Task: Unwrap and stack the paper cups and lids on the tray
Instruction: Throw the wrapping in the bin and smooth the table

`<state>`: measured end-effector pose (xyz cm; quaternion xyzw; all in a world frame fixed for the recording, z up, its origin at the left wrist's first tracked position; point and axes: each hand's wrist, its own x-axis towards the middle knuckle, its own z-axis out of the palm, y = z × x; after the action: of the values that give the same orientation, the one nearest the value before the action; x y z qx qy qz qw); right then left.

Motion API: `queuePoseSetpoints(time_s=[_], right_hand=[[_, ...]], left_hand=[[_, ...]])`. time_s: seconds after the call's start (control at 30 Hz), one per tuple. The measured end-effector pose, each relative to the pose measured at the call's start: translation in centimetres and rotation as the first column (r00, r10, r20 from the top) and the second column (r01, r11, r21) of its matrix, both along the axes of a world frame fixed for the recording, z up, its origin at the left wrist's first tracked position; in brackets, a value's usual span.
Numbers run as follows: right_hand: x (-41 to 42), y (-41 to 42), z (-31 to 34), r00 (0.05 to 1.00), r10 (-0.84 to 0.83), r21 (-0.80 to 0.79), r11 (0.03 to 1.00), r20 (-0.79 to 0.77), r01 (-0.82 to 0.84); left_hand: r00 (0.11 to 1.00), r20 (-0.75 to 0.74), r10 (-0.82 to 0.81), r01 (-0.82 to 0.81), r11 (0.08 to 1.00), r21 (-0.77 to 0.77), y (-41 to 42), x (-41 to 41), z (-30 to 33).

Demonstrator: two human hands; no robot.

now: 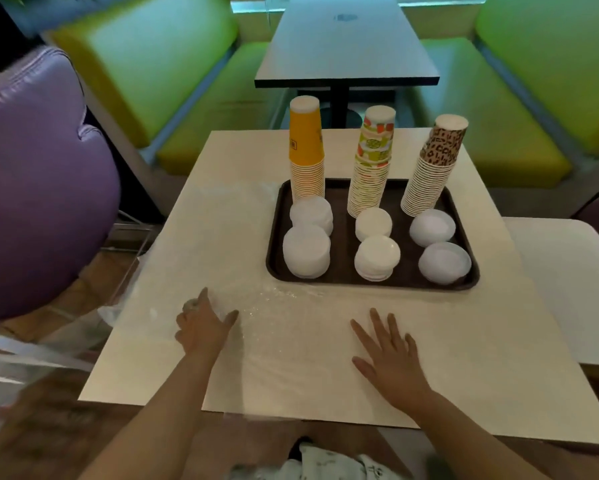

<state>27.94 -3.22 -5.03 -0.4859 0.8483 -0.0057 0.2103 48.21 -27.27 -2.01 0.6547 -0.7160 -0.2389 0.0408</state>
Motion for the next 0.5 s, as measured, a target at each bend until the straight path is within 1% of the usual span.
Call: queuePoseSetpoints(time_s=[0.03, 0.1, 0.17, 0.27, 0.37, 0.43, 0.5], right_hand=[[-0.2, 0.2, -0.1, 1.000, 0.000, -0.013, 1.000, 0.005, 0.000], [-0.7, 0.6, -0.1, 1.000, 0.001, -0.012, 1.000, -0.009, -0.001], [-0.9, 0.8, 0.0, 1.000, 0.004, 0.009, 1.000, -0.017, -0.003], [-1.1, 1.0, 0.4, 1.000, 0.014, 0.026, 1.000, -0.010, -0.013], [-1.1, 1.0, 0.4, 1.000, -0.001, 0.036, 0.999, 0.003, 0.001], [-1.0, 0.8, 0.7, 0.999, -0.037, 0.036, 0.999, 0.024, 0.036], [-0.6, 0.1, 1.9, 0.986, -0.108, 0.008, 0.994, 0.126, 0.108]], left_hand=[[0.999, -0.033, -0.022, 0.022, 1.000, -0.004, -0.5, 0.3, -0.2], [0.981, -0.190, -0.044, 0.048, 0.999, 0.014, -0.8, 0.4, -0.3], [0.961, -0.269, -0.062, 0.068, 0.998, 0.011, -0.9, 0.6, -0.2], [0.945, -0.320, -0.062, 0.063, 0.998, -0.007, -0.8, 0.6, 0.7], [0.935, -0.351, -0.053, 0.075, 0.996, 0.051, -1.1, 0.3, 2.1], [0.920, -0.380, -0.101, 0.151, 0.983, 0.104, -1.1, -0.3, 3.9], [0.899, -0.379, -0.220, 0.267, 0.961, 0.075, -0.7, -1.4, 6.6]])
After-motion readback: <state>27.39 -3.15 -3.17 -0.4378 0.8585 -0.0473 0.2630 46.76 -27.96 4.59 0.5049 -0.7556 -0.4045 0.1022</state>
